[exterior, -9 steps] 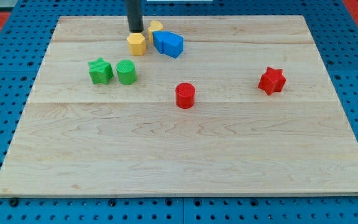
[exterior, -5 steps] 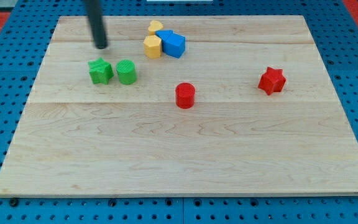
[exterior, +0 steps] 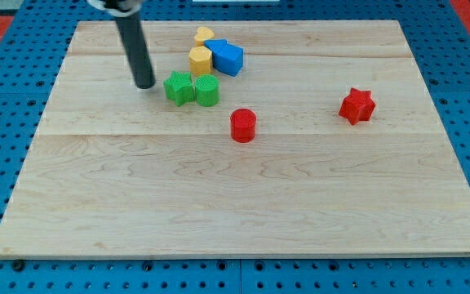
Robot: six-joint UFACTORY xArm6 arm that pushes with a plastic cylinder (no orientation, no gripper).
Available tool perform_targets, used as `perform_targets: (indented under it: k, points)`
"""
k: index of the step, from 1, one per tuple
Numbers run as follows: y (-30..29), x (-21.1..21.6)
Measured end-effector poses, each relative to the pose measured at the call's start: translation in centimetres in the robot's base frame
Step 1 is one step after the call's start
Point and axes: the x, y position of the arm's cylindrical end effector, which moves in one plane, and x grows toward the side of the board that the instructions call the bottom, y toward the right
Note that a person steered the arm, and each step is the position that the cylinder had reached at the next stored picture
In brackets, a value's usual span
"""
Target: Group the green blocks and red circle close to red star
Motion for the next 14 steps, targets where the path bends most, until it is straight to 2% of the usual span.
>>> perform_targets:
  k: [1, 2, 3, 4, 5, 6, 7, 8, 9, 10, 11, 12, 13, 14]
  points:
    - [8.6, 3.4]
    - [12.9, 4.6]
    - [8.4, 2.4]
    - [14.9, 1.3]
    - [16.4, 3.9]
    - [10.9, 0.4]
    - [15.1, -2.3]
    - [21.3, 1.6]
    - [21.5, 2.6]
    - [13.4, 1.9]
    - [9.9, 8.9]
    - [9.5, 8.3]
    - [2.7, 9.2]
    - [4.8, 15.0]
